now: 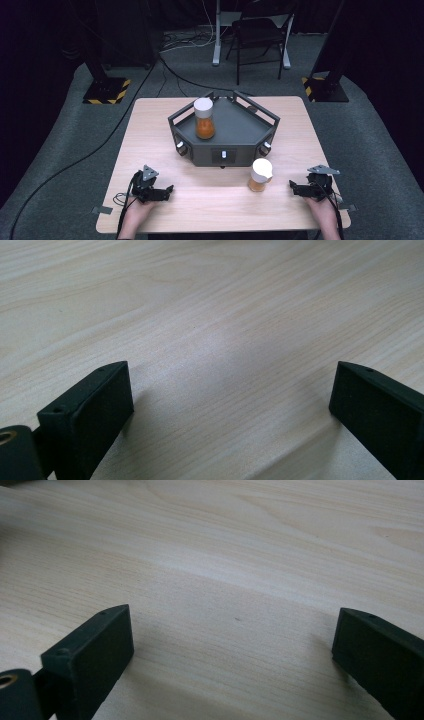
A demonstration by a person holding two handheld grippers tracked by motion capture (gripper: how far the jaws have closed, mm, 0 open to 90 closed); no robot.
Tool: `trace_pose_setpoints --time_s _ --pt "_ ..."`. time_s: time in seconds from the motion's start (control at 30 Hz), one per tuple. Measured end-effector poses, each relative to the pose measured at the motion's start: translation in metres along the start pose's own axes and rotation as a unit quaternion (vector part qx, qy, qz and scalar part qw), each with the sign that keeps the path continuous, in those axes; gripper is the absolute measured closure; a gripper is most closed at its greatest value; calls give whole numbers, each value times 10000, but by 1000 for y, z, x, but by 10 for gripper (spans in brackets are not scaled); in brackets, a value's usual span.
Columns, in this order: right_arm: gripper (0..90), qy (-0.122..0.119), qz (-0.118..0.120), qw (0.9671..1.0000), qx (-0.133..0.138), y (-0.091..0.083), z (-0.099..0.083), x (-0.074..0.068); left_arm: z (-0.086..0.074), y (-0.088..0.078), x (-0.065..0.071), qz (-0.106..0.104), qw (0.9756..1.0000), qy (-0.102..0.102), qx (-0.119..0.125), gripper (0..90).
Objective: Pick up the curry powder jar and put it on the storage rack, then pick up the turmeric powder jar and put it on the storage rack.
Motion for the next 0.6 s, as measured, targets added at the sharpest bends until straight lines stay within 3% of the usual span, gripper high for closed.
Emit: trace_pose_setpoints --time_s 0.6 --pt "50 70 139 9999 51 -4 -2 7 0 0 -2 -36 10000 43 -8 23"
Point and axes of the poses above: each handheld gripper's, and its own axes: y roughly forward along the jaws, z roughly out of its top, x roughly to its right, the point moved 2 cm from there along y, roughly forward along the jaws, and after that the axes turned 9 degrees about y, right-handed, at the moved point
